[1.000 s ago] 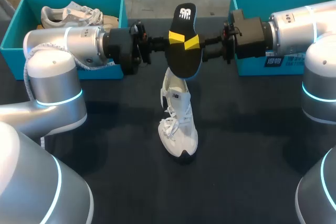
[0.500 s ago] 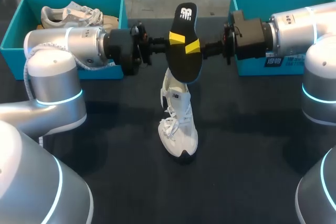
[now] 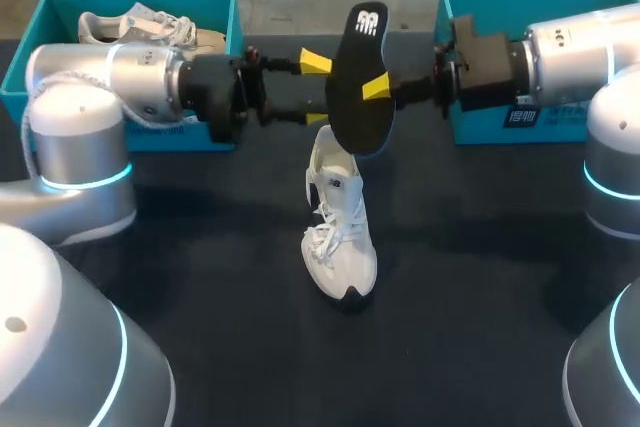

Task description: Take the shoe out of the shoebox, open the shoe tongue, remove and reinsert the insole, then place the shoe into the shoebox

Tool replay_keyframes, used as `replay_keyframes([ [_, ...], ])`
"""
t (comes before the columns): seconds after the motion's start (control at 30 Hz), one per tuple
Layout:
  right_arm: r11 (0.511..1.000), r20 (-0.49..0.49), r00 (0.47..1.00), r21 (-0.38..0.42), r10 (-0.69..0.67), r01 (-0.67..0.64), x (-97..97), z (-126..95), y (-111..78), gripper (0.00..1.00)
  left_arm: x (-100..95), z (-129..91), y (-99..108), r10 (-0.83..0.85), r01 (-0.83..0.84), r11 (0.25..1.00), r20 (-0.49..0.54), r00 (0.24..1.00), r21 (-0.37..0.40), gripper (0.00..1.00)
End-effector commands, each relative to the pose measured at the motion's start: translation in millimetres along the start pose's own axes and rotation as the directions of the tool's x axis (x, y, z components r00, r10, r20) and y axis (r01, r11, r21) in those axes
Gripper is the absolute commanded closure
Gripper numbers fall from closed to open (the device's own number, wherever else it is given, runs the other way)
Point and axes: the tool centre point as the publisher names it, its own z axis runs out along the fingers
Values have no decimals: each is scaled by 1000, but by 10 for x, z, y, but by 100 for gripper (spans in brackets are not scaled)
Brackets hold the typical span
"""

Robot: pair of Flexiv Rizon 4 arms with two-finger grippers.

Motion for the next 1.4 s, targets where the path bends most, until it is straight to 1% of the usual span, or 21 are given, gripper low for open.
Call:
replay_keyframes([
  [0.03,999,10,999,-27,-34,34,15,-76,-27,100,10,-208,29,6,-5,999,-34,999,54,0],
  [0.17,991,18,993,-64,-120,121,22,-114,17,100,57,-336,33,20,-15,996,-63,998,86,0],
  [0.3,971,31,974,-77,-223,224,44,-117,77,100,108,-443,36,42,-30,993,-104,994,115,0],
  [0.47,942,47,943,-57,-329,331,96,-77,173,100,192,-530,42,99,-71,984,-176,979,162,0],
  [0.53,929,56,929,-41,-366,368,117,-62,210,100,241,-568,58,133,-94,980,-222,966,178,0],
  [0.6,914,56,914,-31,-402,404,139,-51,245,100,272,-607,79,133,-88,976,-228,964,199,0],
  [0.73,886,53,885,-22,-462,463,171,-38,301,100,370,-686,161,150,-95,975,-286,946,199,0],
  [0.87,867,36,867,-37,-496,497,159,-34,325,100,431,-720,229,169,-103,973,-328,929,208,0],
  [1.03,865,24,866,-50,-499,499,149,-28,331,100,470,-710,237,184,-105,968,-362,914,227,0],
  [1.4,865,24,866,-50,-499,499,149,-28,331,100,473,-708,231,182,-102,968,-366,913,228,0],
])
